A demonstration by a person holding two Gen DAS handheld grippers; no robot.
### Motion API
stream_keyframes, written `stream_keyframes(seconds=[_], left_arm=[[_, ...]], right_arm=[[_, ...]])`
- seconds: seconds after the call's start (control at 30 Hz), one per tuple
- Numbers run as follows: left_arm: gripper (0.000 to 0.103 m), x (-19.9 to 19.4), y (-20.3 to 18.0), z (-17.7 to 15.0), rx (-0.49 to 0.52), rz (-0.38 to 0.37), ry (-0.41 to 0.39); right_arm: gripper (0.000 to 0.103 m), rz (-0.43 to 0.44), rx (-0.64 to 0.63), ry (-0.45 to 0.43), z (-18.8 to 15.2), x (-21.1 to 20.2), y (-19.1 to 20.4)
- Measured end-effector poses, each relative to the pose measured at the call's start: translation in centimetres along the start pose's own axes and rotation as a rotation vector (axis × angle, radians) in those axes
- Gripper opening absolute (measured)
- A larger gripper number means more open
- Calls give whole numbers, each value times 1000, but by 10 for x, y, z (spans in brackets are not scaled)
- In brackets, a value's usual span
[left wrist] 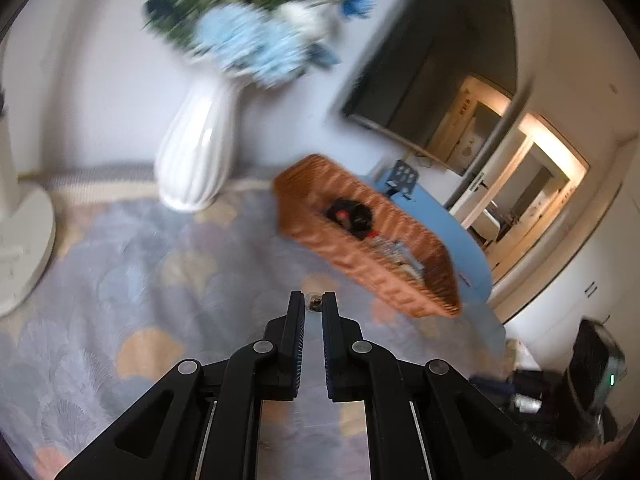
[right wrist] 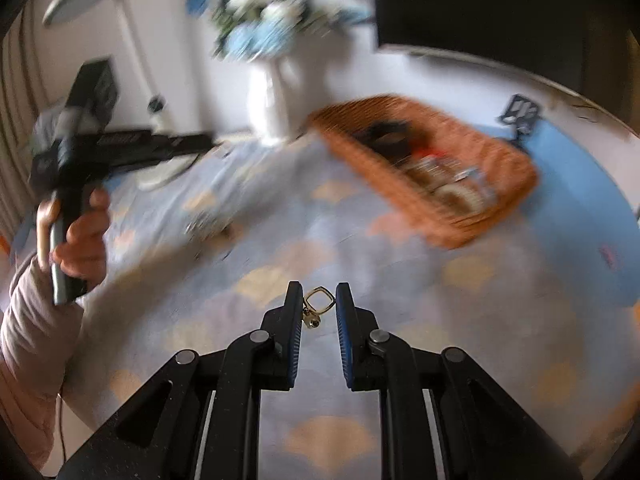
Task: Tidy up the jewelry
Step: 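Carry both items over the basket and open both grippers to drop them, then withdraw both grippers and move them to the silver chain jewelry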
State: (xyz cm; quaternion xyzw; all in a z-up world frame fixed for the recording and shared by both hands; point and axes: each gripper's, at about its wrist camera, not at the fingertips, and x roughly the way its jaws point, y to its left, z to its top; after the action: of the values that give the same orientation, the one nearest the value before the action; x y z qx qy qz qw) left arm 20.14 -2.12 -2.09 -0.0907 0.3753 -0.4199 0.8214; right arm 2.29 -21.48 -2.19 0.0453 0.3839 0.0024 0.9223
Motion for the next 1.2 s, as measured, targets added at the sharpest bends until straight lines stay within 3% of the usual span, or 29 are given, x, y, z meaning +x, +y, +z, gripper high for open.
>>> stream_keyframes(seconds=[0.17, 0.27, 0.47, 0.57, 0.73, 0.9, 1.07, 1.2], left_arm=[[9, 3, -57, 29, 98, 9, -18], [9, 15, -87, 44, 153, 22, -7], [9, 76, -130, 52, 199, 47, 77], [9, 118, -142, 42, 206, 58, 148], [9, 172, -155, 23, 245, 90, 248], [9, 189, -158, 15, 261, 103, 278], [13, 190, -159, 15, 257, 132, 289], [23, 157, -149, 21, 205, 104, 254]], right_arm=[[19, -59, 60, -56, 35, -24, -60], [19, -51, 114, -71, 65, -25, -103], [19, 59, 212, 40, 114, 34, -170], [19, 139, 258, 113, 121, 72, -187], [19, 160, 266, 184, 122, 105, -191], [19, 113, 230, 218, 123, 123, -187], [20, 127, 262, 226, 122, 126, -190], [26, 132, 285, 190, 121, 110, -192]])
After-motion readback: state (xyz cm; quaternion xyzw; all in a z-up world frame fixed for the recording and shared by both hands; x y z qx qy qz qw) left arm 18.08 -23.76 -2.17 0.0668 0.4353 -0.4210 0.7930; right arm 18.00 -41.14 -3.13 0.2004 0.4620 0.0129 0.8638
